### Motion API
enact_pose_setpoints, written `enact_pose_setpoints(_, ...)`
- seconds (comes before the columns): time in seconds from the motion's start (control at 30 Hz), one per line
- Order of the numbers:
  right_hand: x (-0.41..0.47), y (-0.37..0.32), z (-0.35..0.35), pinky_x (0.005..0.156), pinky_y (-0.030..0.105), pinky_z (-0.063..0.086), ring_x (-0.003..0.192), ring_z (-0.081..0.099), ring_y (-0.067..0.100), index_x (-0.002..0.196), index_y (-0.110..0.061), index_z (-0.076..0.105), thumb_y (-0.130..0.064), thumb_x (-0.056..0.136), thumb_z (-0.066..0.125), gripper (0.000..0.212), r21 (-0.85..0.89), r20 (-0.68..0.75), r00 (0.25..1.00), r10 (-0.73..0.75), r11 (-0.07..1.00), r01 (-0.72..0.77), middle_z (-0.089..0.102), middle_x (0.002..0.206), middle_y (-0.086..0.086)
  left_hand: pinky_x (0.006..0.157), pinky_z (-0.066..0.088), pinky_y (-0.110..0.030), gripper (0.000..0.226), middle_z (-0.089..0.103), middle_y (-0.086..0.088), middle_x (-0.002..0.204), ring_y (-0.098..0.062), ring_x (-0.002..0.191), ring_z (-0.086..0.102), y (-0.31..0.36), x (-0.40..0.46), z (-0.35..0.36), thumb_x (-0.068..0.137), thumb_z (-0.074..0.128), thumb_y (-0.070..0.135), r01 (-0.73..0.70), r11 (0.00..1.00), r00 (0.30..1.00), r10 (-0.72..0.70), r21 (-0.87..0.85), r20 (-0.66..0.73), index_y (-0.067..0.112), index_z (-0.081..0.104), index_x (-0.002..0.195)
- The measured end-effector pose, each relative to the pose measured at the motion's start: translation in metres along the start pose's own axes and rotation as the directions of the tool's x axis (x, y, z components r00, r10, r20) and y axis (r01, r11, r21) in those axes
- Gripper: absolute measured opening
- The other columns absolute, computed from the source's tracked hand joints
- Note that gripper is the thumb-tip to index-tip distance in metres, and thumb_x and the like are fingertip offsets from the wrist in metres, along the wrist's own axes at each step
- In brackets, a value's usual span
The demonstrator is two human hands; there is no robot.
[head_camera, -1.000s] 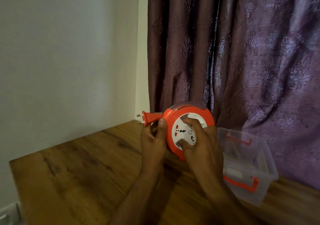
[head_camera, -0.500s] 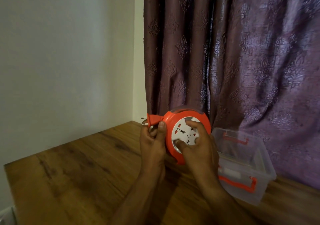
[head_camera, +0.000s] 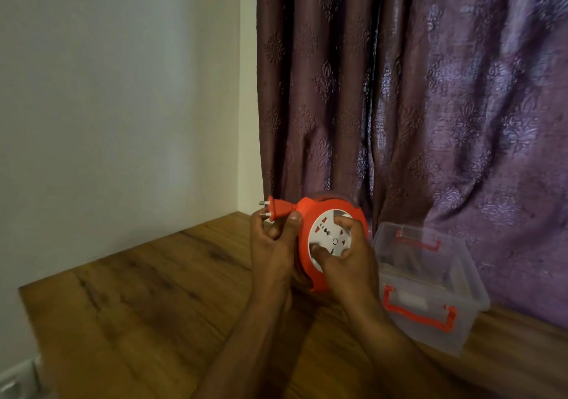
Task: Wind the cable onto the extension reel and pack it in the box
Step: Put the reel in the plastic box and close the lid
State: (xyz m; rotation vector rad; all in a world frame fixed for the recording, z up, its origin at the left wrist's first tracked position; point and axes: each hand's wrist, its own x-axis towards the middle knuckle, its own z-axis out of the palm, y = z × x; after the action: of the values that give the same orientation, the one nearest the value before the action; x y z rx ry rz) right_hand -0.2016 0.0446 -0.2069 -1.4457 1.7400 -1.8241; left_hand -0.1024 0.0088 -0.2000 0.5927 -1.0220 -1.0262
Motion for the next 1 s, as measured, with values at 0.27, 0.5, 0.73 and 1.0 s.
enact_pose_setpoints(0.27, -0.004, -0.010, -0.005, 0.094, 0.035, 0.044, 0.120, 0.047, 0.024, 0.122, -0.051, 0.043, -0.027, 0.075, 0.071, 0.059, -0.296, 0.329, 0.943, -0.050, 0.943, 0.153, 0.044, 0.136, -0.001, 0.078, 0.054, -0.040, 0.061, 0.072, -0.015, 0.092, -0.026, 0.086, 0.067, 0.051, 0.008, -0.075, 0.080, 0.052, 0.064, 0.222, 0.950, 0.949, -0.262, 0.221, 0.174, 0.012, 0.068, 0.106)
enact_pose_setpoints(0.5, -0.039, -0.014, 0.018, 0.091, 0.035, 0.045, 0.116, 0.051, 0.026, 0.124, -0.055, 0.044, -0.038, 0.072, 0.070, 0.062, -0.466, 0.581, 0.814, -0.005, 0.818, 0.337, 0.044, 0.134, 0.000, 0.076, 0.058, -0.038, 0.035, 0.076, -0.012, 0.092, -0.026, 0.084, 0.072, 0.059, 0.010, -0.134, 0.090, 0.061, 0.047, 0.242, 0.635, 0.847, -0.508, 0.734, 0.159, 0.015, 0.072, 0.100)
enact_pose_setpoints(0.73, -0.063, -0.005, 0.035, 0.092, 0.034, 0.045, 0.119, 0.048, 0.026, 0.131, -0.049, 0.040, -0.036, 0.077, 0.064, 0.061, -0.505, 0.607, 0.794, -0.040, 0.752, 0.424, 0.045, 0.135, 0.003, 0.070, 0.055, -0.037, 0.041, 0.071, -0.024, 0.089, -0.030, 0.077, 0.065, 0.042, -0.004, -0.162, 0.092, 0.064, 0.036, 0.337, 0.600, 0.829, -0.554, 0.726, 0.073, -0.005, 0.068, 0.096)
enact_pose_setpoints(1.0, -0.068, -0.003, 0.038, 0.093, 0.033, 0.044, 0.117, 0.050, 0.021, 0.128, -0.033, 0.051, -0.031, 0.087, 0.055, 0.042, -0.464, 0.614, 0.778, -0.132, 0.738, 0.491, 0.058, 0.129, -0.001, 0.049, 0.055, -0.026, 0.021, 0.073, -0.022, 0.083, -0.022, 0.062, 0.068, 0.032, 0.000, -0.170, 0.092, 0.066, 0.016, 0.347, 0.514, 0.843, -0.538, 0.784, -0.020, -0.004, 0.071, 0.092)
